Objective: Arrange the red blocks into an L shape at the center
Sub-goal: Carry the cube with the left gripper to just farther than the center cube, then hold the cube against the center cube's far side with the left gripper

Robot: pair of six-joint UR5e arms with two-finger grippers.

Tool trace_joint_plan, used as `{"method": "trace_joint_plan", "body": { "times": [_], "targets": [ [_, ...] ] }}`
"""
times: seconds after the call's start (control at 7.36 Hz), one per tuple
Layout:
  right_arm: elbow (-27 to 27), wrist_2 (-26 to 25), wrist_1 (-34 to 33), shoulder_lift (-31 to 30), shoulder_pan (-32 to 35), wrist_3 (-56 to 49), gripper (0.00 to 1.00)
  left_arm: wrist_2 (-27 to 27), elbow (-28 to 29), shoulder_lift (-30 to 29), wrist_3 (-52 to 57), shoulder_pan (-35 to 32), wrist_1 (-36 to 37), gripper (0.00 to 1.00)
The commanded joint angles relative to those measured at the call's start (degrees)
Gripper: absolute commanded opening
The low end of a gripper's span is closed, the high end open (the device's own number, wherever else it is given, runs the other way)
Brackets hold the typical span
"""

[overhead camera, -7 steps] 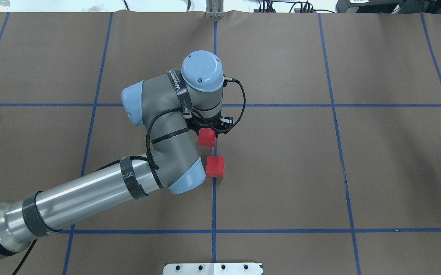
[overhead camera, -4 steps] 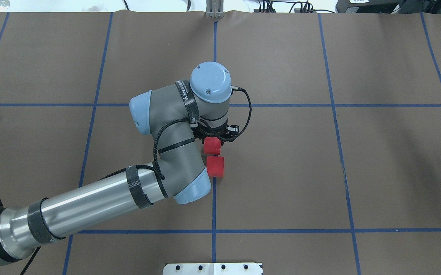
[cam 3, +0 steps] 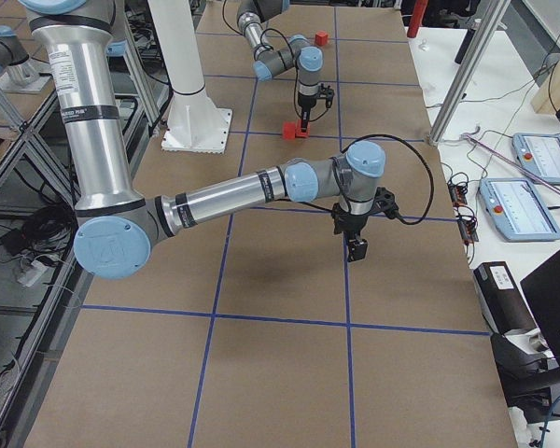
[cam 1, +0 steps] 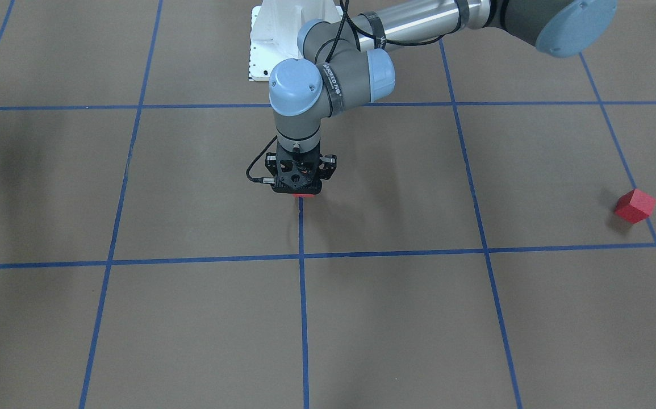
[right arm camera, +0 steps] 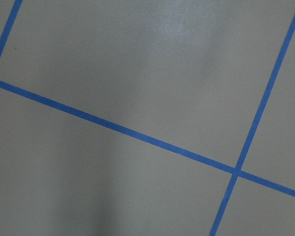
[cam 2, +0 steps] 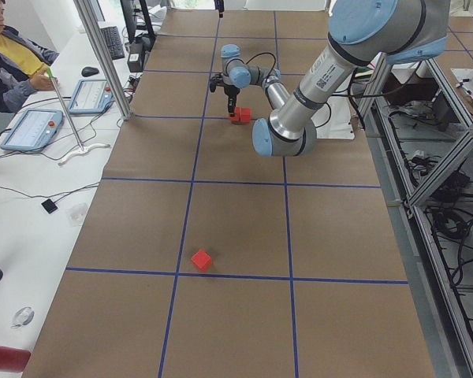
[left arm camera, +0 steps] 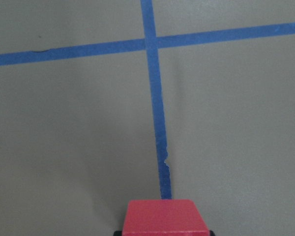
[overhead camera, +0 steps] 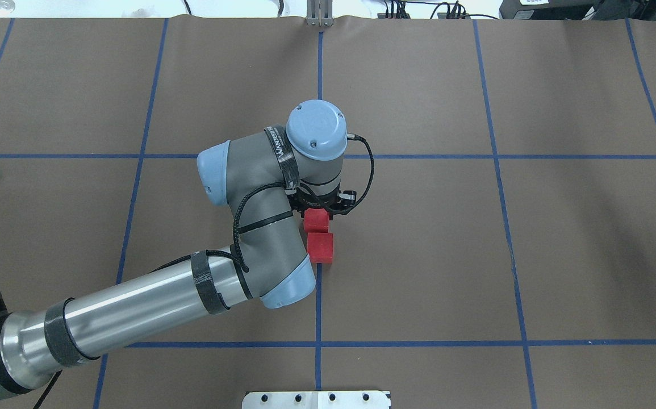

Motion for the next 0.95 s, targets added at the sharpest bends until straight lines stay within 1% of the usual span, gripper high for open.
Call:
{"method": "trace_joint_plan", "body": {
  "times": [0.0,0.14,0.54,0.82],
  "targets": [
    [0.0,0.0,0.0,0.0,0.0,0.0,1.0,0.0,0.0,0.0,-0.5,0.4,-0.3,0.0],
    [0.0,0.0,0.0,0.0,0.0,0.0,1.0,0.0,0.4,0.0,-0.6,0.5,-0.9,0.0],
    [0.0,0.0,0.0,0.0,0.0,0.0,1.0,0.0,0.5,0.0,-0.6,0.5,-1.0,0.11],
    [0.0,0.0,0.0,0.0,0.0,0.0,1.0,0.0,0.5,0.0,-0.6,0.5,-1.0,0.15]
  ]
}}
